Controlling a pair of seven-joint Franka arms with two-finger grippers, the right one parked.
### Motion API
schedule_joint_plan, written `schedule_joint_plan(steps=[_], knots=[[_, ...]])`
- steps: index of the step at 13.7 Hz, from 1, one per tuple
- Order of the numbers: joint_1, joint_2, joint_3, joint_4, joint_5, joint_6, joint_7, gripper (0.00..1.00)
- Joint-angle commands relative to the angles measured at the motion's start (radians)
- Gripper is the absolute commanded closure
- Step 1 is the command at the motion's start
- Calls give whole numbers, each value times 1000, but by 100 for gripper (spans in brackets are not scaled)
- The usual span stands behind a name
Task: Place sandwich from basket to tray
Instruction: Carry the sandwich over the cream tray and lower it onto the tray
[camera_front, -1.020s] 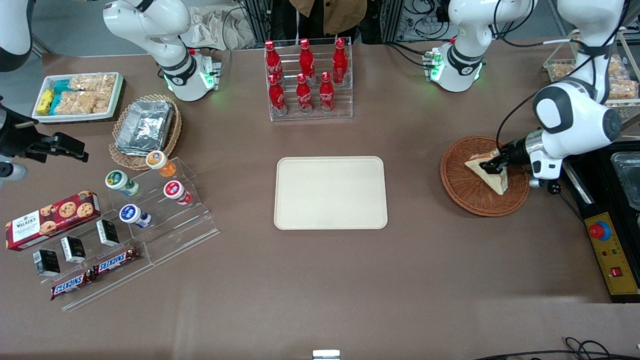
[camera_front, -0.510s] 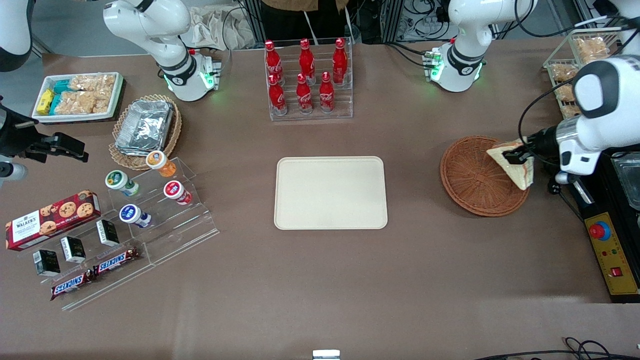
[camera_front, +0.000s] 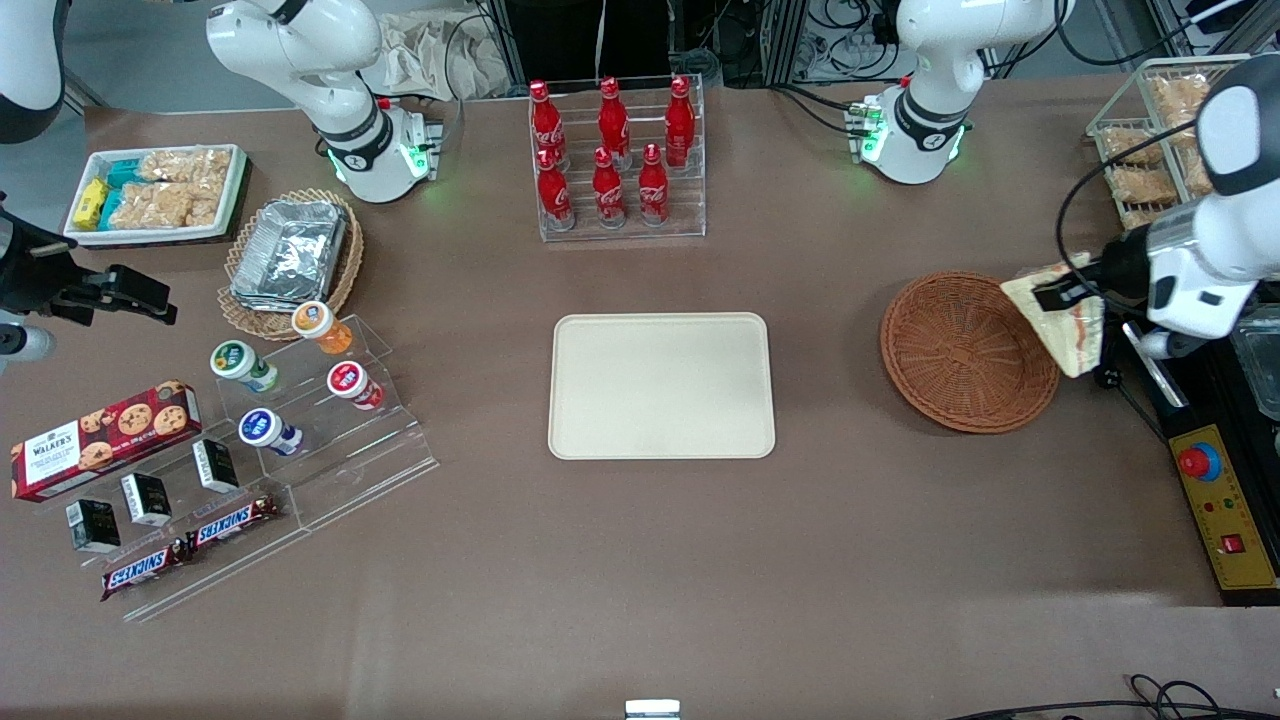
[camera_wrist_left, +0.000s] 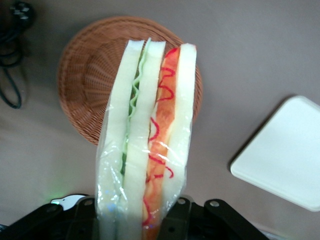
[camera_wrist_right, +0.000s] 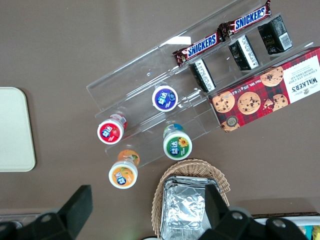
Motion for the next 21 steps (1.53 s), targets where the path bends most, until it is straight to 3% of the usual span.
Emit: schedule_joint_plan(steps=[1,4,7,12,15,18,21], knots=[[-2,21,-105,17,14,-21,-9,60],[-2,56,-232,19,-6,-5,-21,60],[-2,96,-312,17,-86,50,-29,60],[-25,218,-420,14,-89,229,-143,60],[-117,324,-418,17,-60,375,-226,60],[-175,425,-418,24,58,462,-306,60],[-196,497,-418,36,113,507,-325,60]])
